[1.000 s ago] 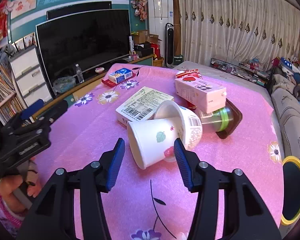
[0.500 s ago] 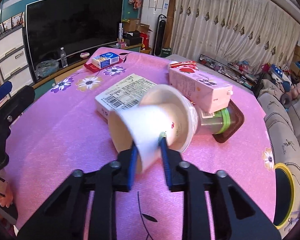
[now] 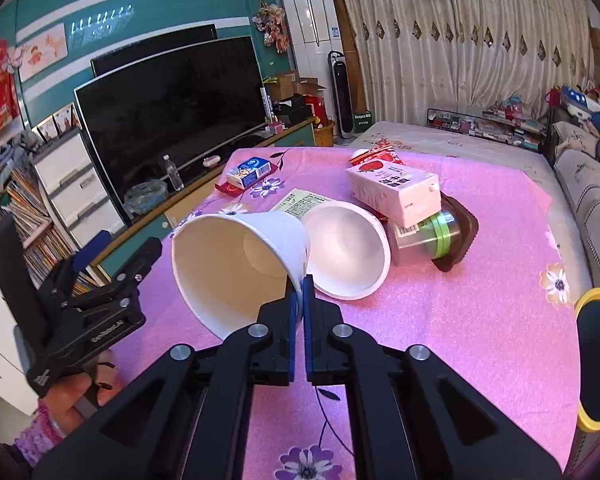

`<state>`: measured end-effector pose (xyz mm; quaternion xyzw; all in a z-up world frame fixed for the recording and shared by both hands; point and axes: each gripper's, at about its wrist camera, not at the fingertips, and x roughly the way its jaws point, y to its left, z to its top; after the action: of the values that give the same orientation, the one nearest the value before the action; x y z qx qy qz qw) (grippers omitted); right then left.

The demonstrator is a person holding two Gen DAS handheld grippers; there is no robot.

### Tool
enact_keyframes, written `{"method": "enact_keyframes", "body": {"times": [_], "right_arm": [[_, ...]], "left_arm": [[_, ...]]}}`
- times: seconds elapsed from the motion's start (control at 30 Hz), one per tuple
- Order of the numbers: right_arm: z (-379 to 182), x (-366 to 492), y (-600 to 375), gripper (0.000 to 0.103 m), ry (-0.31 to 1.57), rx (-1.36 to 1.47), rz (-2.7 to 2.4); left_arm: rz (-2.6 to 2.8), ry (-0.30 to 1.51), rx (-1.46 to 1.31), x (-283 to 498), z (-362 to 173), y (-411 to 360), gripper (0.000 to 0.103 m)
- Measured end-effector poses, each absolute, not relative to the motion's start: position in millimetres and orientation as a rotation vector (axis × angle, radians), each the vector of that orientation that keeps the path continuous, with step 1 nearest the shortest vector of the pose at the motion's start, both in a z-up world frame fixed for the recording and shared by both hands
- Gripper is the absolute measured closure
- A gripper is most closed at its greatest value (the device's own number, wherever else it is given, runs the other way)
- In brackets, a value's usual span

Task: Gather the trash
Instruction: 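Grasp the white yogurt cup with the right gripper and drop it into the bin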

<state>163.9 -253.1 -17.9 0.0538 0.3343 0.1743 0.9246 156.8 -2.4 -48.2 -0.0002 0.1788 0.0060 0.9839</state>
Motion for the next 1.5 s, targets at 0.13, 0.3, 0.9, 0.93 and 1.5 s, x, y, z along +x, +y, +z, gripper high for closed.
{"method": "enact_keyframes", "body": {"times": [0.13,0.3,0.9,0.93,1.5], "right_arm": [[-13,155,-275,0.100,0.668,0.163,0.338],[-14,146,-339,0.100,0.643,0.231,0.181],[-97,135,-551,0.100,0.764,0.416,-0.408],[-102,136,-554,0.100,0.773,0.420,-0.422],[-111,143,-575,0.090,0.801,0.419,-0.501]], "left_arm": [[0.009,0.357,0.004,157,-48,-4,0.005],[0.004,0.363,0.009,158,-48,-4,0.005],[0.018,0.384,0.049,162,-49,-10,0.005],[0.019,0.384,0.050,162,-49,-10,0.005],[0.014,0.394,0.056,163,-51,-10,0.005]]}}
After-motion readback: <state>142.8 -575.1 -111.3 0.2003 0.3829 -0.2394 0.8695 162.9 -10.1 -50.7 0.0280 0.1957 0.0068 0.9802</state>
